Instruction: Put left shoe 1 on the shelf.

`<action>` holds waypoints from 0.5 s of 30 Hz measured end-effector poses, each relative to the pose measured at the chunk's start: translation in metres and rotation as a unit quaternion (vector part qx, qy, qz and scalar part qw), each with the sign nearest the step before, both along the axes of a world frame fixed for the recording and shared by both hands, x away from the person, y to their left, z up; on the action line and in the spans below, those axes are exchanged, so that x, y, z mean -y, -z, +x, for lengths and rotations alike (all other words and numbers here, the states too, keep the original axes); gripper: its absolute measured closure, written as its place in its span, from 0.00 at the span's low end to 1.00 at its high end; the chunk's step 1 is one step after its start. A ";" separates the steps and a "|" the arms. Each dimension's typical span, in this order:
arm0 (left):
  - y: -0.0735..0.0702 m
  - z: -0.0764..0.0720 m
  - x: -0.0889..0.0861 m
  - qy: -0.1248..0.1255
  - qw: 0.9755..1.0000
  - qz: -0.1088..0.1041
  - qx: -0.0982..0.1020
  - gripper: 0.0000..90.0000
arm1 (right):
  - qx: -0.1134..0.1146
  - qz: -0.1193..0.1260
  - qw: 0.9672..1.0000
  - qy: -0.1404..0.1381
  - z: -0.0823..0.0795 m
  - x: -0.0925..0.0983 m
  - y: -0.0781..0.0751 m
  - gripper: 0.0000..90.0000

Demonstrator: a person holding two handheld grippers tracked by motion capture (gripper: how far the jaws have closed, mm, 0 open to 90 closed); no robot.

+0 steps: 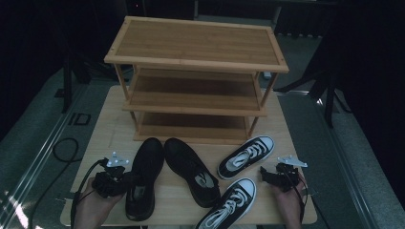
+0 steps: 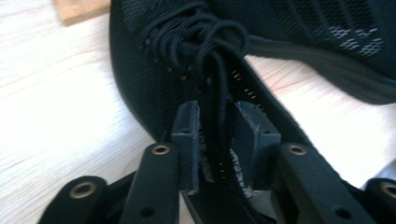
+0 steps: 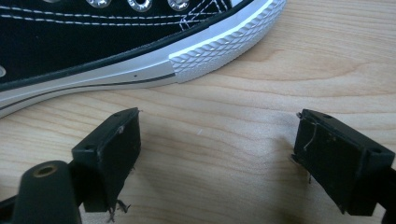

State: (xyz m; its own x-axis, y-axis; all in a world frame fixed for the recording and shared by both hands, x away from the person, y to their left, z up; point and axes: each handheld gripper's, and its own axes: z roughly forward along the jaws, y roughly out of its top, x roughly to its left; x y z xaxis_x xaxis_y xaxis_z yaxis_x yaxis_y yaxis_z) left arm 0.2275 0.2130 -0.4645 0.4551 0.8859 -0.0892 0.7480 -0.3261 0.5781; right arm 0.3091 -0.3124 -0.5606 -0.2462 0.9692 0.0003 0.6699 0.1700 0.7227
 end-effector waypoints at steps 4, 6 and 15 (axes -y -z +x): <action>0.003 0.002 0.002 -0.002 1.000 -0.003 -0.008 0.83 | 0.000 0.000 1.000 0.000 0.000 0.000 0.000 0.16; 0.004 0.003 0.003 0.000 1.000 -0.003 -0.010 0.84 | 0.000 0.000 1.000 0.000 0.000 0.000 0.000 0.16; 0.001 0.002 0.000 -0.011 1.000 -0.003 0.002 0.98 | 0.000 0.000 1.000 0.000 0.000 0.000 0.000 0.16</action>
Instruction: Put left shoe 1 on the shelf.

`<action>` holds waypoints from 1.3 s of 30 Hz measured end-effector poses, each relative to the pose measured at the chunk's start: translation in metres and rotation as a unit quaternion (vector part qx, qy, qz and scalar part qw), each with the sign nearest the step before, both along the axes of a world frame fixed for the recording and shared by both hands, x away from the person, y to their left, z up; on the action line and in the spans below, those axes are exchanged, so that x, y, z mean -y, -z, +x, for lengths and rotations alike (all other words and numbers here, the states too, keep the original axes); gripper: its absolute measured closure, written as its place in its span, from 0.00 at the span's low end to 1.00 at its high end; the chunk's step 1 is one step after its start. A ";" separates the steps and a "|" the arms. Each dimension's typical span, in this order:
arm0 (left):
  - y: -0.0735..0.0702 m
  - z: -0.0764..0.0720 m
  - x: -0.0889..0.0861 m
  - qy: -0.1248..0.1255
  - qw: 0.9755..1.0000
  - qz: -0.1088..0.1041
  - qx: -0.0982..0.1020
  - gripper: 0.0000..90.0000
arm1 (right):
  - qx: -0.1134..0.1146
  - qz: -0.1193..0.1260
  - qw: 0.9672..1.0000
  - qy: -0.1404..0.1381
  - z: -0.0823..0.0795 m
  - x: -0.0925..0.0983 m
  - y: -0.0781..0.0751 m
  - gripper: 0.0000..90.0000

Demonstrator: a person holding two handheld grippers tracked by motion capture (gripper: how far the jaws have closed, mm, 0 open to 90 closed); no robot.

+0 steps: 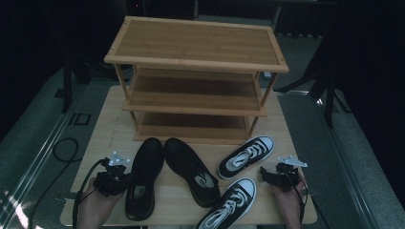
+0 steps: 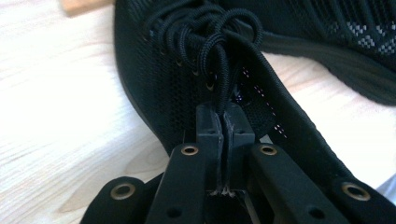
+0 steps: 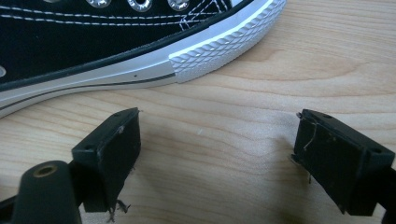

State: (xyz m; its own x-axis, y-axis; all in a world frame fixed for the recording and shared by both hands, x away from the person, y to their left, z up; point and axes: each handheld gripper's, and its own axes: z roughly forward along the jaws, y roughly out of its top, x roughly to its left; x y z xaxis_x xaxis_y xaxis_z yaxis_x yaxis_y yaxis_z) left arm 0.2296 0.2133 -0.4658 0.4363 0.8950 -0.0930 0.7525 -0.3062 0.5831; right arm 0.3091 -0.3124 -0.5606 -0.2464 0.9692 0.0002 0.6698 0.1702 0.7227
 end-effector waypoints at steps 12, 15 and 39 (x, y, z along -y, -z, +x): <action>-0.009 0.006 -0.008 -0.016 0.999 -0.018 0.026 0.98 | 0.000 0.000 1.000 0.000 0.000 0.000 0.000 0.16; -0.013 0.009 -0.008 -0.016 0.999 -0.017 0.030 0.98 | 0.000 0.000 1.000 0.000 0.000 0.000 0.000 0.16; -0.035 0.037 -0.020 -0.012 0.997 -0.031 0.063 0.98 | 0.000 0.000 1.000 0.000 0.000 0.000 0.000 0.16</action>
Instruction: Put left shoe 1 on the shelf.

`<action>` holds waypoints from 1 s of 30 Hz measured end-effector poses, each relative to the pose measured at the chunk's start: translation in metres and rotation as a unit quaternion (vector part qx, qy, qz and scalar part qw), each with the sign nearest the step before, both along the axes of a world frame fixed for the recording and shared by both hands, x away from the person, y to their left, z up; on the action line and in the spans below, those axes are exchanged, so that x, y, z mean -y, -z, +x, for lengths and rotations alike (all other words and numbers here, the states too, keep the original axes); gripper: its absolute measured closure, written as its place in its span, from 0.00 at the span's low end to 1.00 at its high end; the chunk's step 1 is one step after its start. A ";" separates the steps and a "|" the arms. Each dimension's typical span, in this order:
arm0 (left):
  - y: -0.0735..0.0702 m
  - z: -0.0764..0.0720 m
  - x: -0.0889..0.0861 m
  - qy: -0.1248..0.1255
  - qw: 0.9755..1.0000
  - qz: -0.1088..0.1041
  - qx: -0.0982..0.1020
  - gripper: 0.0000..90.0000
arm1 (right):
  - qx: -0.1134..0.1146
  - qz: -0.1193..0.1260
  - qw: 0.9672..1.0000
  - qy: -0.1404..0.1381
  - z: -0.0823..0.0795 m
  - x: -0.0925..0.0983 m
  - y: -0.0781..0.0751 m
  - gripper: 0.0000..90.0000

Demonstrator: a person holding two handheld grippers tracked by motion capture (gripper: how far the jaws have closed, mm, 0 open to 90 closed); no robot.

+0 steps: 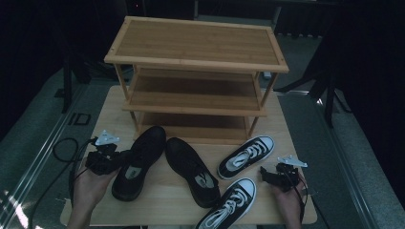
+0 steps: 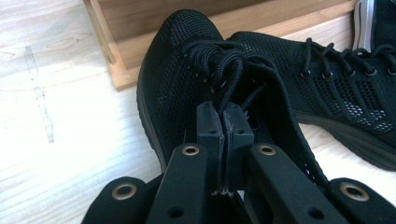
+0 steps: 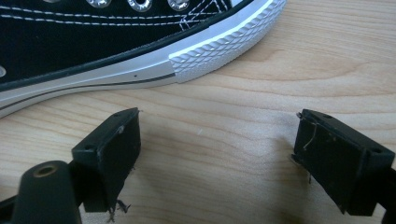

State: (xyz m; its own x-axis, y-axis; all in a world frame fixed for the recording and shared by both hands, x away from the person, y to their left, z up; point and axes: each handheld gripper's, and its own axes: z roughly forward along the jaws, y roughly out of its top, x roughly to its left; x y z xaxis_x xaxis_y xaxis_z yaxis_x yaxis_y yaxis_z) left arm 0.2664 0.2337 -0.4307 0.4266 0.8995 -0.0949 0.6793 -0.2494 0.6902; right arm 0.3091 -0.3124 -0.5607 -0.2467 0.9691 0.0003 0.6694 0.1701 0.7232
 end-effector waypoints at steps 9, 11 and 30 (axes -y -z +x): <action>-0.001 0.017 0.002 -0.004 1.000 0.001 0.001 0.98 | 0.000 0.000 1.000 0.000 0.000 0.000 0.000 0.16; -0.001 0.022 0.003 -0.004 1.000 0.001 0.001 0.98 | 0.000 0.000 1.000 0.000 0.000 0.000 0.000 0.16; 0.007 0.058 0.018 -0.036 0.999 0.002 0.014 0.98 | 0.000 0.000 1.000 0.000 0.000 0.000 0.000 0.16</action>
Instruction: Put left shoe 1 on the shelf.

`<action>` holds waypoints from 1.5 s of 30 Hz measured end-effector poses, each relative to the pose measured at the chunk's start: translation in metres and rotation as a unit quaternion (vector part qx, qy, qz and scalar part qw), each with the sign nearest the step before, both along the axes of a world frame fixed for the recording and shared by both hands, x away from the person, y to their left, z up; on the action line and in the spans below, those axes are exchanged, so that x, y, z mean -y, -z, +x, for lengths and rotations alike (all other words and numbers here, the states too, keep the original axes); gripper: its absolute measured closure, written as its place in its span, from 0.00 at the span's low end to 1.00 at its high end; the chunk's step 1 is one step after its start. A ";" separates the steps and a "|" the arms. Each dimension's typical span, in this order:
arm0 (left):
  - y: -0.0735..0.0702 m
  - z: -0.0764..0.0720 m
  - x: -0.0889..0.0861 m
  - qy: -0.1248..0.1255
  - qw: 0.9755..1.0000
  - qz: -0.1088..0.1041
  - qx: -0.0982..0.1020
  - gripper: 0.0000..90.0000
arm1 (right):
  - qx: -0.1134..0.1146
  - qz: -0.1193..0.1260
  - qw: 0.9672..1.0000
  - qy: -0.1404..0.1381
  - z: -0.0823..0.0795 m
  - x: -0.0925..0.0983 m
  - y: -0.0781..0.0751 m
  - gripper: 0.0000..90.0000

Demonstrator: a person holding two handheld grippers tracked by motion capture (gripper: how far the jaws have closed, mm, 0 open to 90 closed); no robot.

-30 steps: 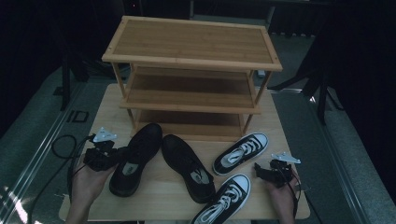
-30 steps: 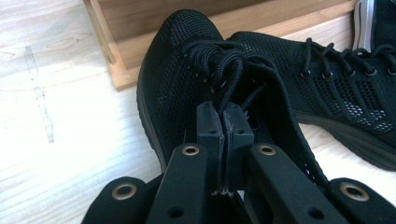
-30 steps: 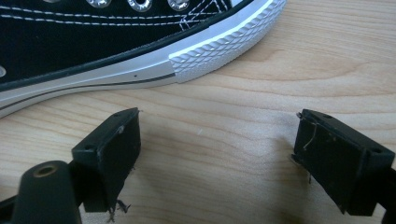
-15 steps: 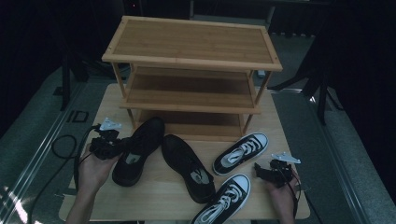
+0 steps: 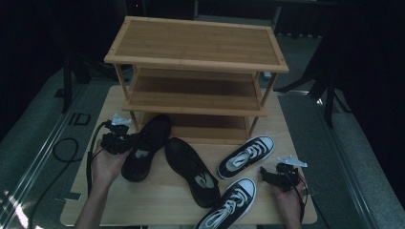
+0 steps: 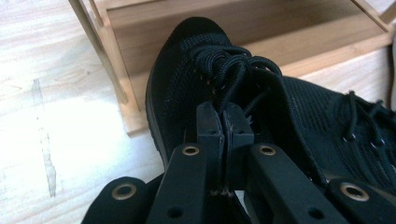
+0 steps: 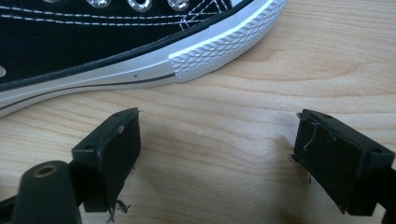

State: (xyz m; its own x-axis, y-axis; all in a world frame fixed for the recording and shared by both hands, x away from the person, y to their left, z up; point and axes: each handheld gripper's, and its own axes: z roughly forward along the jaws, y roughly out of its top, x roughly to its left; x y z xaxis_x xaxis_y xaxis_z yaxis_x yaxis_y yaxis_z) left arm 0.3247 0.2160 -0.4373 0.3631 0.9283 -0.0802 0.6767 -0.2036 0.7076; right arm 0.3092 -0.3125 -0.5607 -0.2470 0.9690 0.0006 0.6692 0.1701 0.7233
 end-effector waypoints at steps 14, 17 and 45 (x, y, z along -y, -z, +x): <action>0.014 0.025 0.010 -0.053 0.998 -0.024 0.014 0.98 | 0.000 0.000 1.000 0.000 0.000 0.000 0.000 0.16; 0.016 0.030 0.013 -0.057 0.998 -0.026 0.019 0.98 | 0.000 0.000 1.000 0.000 0.000 0.000 0.000 0.16; 0.032 0.037 0.004 -0.015 0.999 -0.016 0.027 0.78 | 0.000 0.000 1.000 0.000 0.000 0.000 0.000 0.16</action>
